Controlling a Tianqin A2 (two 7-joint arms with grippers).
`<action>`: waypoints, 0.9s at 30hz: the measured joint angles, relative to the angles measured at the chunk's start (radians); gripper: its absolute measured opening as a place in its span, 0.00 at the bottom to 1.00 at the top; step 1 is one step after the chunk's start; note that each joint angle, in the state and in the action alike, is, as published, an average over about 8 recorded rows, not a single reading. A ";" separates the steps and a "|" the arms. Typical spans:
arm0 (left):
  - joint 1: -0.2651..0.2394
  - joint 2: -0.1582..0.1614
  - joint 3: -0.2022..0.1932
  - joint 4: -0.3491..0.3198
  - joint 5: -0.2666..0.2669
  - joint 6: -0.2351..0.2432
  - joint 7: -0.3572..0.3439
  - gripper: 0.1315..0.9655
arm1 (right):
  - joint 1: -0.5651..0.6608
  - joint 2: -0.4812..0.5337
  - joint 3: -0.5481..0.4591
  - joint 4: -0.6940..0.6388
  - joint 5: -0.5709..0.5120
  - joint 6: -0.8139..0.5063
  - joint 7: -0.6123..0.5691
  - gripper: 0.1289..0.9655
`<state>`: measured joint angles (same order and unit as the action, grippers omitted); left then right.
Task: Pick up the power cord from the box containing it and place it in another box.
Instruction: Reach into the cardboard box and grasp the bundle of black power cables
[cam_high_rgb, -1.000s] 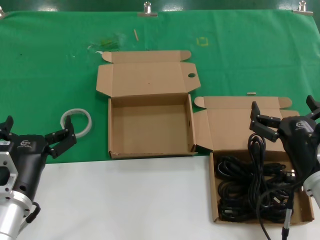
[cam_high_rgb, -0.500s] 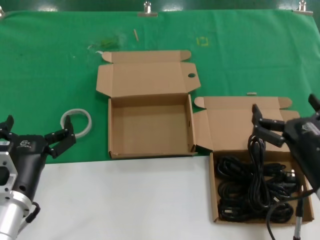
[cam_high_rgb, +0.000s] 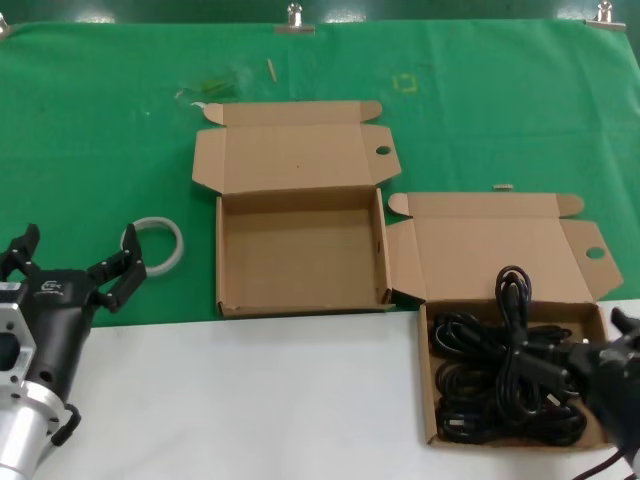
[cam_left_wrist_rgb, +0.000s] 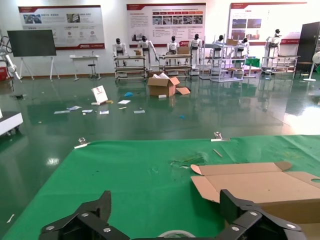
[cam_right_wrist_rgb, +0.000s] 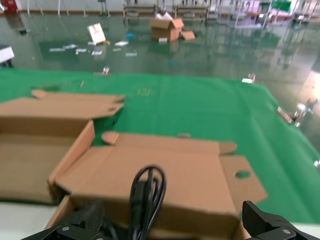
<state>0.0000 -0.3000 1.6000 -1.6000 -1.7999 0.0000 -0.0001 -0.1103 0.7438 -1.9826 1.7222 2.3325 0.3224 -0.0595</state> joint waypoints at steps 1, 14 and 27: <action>0.000 0.000 0.000 0.000 0.000 0.000 0.000 0.83 | 0.007 -0.002 -0.012 -0.010 0.008 0.001 -0.005 1.00; 0.000 0.000 0.000 0.000 0.000 0.000 0.000 0.51 | 0.095 -0.042 -0.109 -0.096 0.078 0.010 -0.046 0.95; 0.000 0.000 0.000 0.000 0.000 0.000 0.000 0.20 | 0.103 -0.066 -0.118 -0.123 0.090 0.012 -0.051 0.73</action>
<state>0.0000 -0.3000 1.6000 -1.6000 -1.7997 0.0000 -0.0001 -0.0069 0.6781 -2.1007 1.5988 2.4229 0.3342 -0.1104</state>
